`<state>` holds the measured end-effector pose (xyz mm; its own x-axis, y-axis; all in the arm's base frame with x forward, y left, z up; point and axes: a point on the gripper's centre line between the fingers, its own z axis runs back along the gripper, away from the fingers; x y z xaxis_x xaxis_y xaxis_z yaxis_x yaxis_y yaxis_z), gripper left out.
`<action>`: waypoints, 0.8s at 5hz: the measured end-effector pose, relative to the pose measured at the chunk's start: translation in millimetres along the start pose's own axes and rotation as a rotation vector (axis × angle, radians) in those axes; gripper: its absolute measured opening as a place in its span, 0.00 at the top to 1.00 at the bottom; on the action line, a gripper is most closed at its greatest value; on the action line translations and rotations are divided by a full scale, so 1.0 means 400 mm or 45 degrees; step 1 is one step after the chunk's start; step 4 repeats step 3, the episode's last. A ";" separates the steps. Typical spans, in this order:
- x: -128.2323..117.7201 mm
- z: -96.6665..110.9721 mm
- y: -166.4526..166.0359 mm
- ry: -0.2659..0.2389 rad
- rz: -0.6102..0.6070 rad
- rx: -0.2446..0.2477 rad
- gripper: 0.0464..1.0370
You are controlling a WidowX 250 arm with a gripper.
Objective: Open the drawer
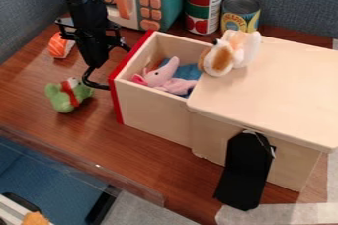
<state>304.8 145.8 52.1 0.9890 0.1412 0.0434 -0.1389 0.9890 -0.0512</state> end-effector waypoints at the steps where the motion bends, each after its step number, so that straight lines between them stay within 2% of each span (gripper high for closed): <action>1: 0.007 0.015 0.006 0.018 -0.031 0.040 0.73; 2: 0.003 0.089 -0.022 0.058 -0.104 0.097 0.44; 3: -0.016 0.192 -0.036 0.032 -0.105 0.162 0.14; 4: -0.016 0.192 -0.036 0.032 -0.105 0.162 0.14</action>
